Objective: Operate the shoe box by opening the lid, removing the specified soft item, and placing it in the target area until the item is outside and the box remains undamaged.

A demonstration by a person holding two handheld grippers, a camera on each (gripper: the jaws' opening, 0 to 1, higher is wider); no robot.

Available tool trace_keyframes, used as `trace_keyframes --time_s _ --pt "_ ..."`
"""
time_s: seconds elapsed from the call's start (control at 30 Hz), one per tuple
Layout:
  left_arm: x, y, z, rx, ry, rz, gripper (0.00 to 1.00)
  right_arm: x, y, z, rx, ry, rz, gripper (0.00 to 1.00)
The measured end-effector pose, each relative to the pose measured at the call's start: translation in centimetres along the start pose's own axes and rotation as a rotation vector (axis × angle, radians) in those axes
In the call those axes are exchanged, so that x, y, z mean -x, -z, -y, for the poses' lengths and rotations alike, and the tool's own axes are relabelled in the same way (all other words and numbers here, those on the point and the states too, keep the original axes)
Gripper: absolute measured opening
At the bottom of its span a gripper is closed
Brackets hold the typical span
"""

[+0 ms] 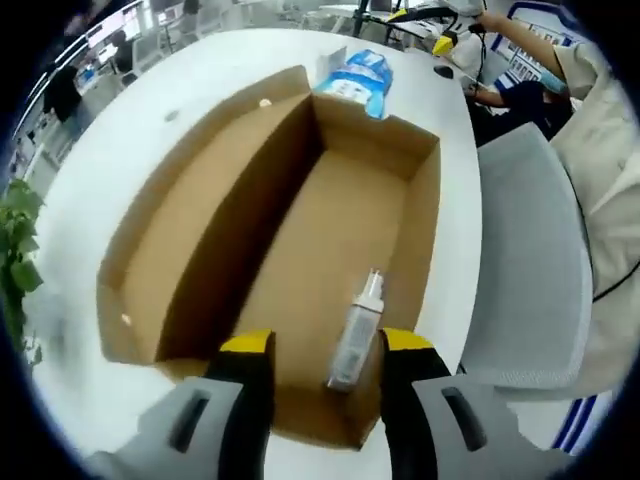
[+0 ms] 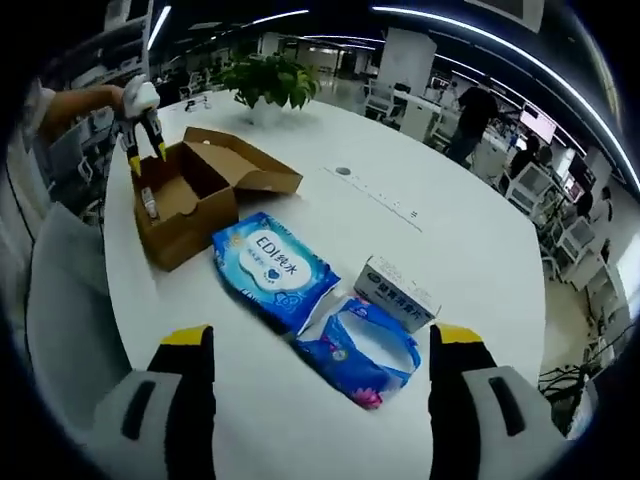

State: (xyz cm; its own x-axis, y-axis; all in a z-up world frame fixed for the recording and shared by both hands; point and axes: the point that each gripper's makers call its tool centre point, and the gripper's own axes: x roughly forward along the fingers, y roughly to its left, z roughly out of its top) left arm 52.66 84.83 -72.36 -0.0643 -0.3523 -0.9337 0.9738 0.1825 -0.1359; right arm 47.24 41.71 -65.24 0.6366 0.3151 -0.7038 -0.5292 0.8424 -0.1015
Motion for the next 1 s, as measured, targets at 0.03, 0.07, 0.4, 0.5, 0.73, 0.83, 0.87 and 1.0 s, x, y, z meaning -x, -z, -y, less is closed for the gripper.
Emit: trace_keyframes --time_s 0.03,0.07,0.4,0.5,0.73,0.83,0.87,1.0 --pt "-0.2 0.2 0.0 -0.016 0.008 -0.014 0.42 0.2 0.1 -0.3 -0.01 0.0 0.003 0.87" --pt "-0.4 0.3 0.1 -0.036 0.017 -0.03 0.42 0.4 0.2 -0.8 -0.013 -0.001 0.007 0.88" --pt "-2.4 0.8 0.2 -0.146 0.1 -0.113 0.44 2.0 0.3 -4.3 -0.089 -0.015 0.045 0.96" --pt "-2.9 0.9 0.4 -0.175 0.121 -0.133 0.45 2.6 0.1 -5.2 -0.102 -0.022 0.058 0.96" --pt "-4.1 1.2 0.5 -0.253 0.143 -0.182 0.45 3.3 0.3 -6.5 -0.125 -0.015 0.07 0.96" --pt "-4.6 1.4 0.4 -0.28 0.141 -0.19 0.46 3.3 0.9 -6.7 -0.144 -0.01 0.068 0.96" --pt "-4.8 1.5 0.5 -0.308 0.151 -0.194 0.45 3.2 1.2 -6.9 -0.151 -0.009 0.062 0.96" --pt "-5.0 1.6 0.6 -0.326 0.162 -0.194 0.42 3.0 2.1 -6.9 -0.174 -0.002 0.043 0.96"
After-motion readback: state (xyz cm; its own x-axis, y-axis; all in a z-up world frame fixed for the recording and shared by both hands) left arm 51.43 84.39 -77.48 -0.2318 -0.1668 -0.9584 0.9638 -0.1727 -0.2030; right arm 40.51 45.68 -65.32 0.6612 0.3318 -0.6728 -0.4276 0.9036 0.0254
